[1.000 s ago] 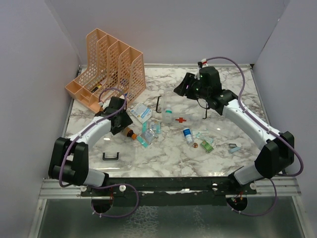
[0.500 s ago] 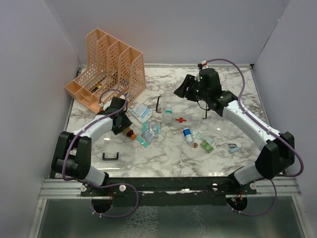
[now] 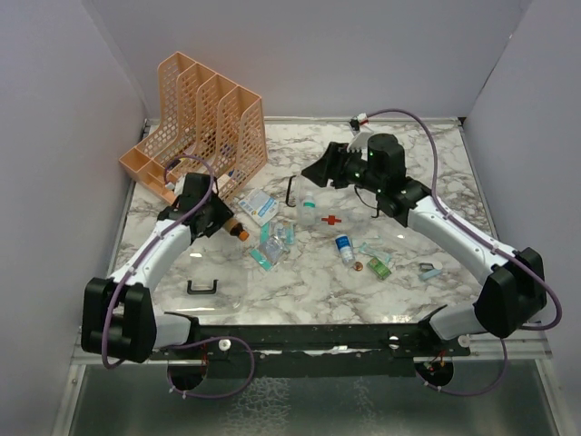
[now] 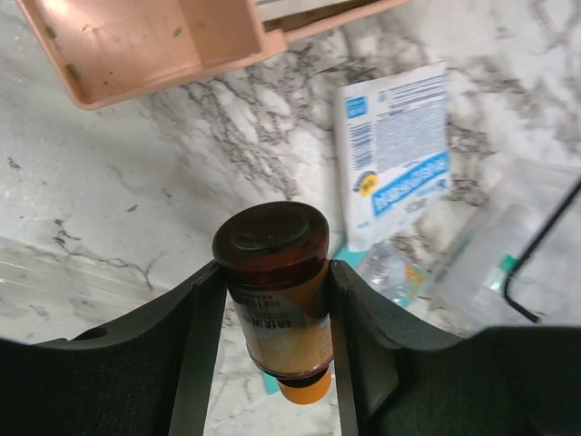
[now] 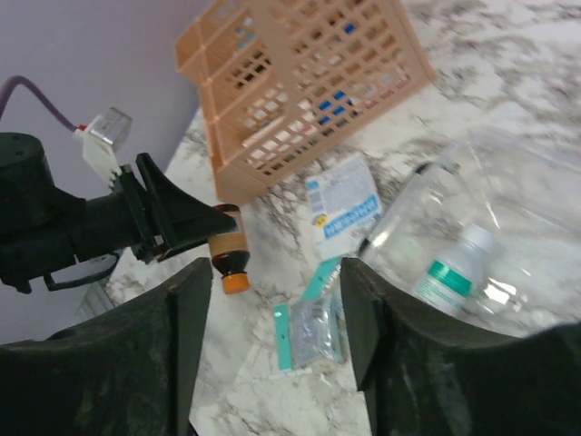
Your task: Organize the medicine kit
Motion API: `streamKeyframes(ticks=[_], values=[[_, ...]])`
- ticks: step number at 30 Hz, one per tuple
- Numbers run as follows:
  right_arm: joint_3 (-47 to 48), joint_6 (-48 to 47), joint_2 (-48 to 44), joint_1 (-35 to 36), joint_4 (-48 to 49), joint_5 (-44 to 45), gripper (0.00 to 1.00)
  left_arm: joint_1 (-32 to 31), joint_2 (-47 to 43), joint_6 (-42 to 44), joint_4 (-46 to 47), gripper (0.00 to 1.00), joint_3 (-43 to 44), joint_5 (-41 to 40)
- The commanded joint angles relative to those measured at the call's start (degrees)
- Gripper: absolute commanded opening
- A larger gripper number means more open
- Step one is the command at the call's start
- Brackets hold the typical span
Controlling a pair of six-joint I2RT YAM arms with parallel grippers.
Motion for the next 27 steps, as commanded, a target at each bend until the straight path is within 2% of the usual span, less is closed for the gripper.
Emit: streamKeyframes(ticks=[1, 4, 8, 11, 16, 21, 23, 27], values=[[-0.37, -5.56, -0.70, 3.82, 12.98, -5.95, 0.65, 1.74, -5.62, -3.91, 1.50, 0.46, 3.36, 6.91], [-0.05, -7.13, 0.64, 7.52, 16.53, -5.76, 0.71, 2.64, -6.46, -6.71, 1.35, 0.46, 6.70, 12.87], [1.35, -9.23, 3.45, 11.87, 18.95, -3.97, 0.73, 2.92, -6.53, -12.04, 2.68, 0.46, 9.84, 20.69], [1.89, -9.44, 5.50, 14.52, 19.19, -1.09, 0.73, 2.98, -7.01, -14.54, 5.48, 0.46, 10.36, 23.55], [2.32, -4.88, 8.32, 15.83, 17.25, 2.72, 0.73, 3.07, -6.75, -18.13, 7.88, 0.46, 10.03, 27.32], [4.86, -1.83, 11.16, 16.06, 11.15, 8.74, 0.73, 3.07, -6.77, -21.90, 11.34, 0.46, 7.48, 30.25], [6.92, -1.25, 12.45, 16.03, 7.45, 10.33, 0.72, 3.07, -6.55, -22.09, 11.61, 0.46, 7.13, 30.58], [8.84, -0.26, 14.35, 16.06, 5.06, 7.90, 0.61, 3.07, -6.16, -22.21, 12.00, 0.46, 6.59, 30.67]])
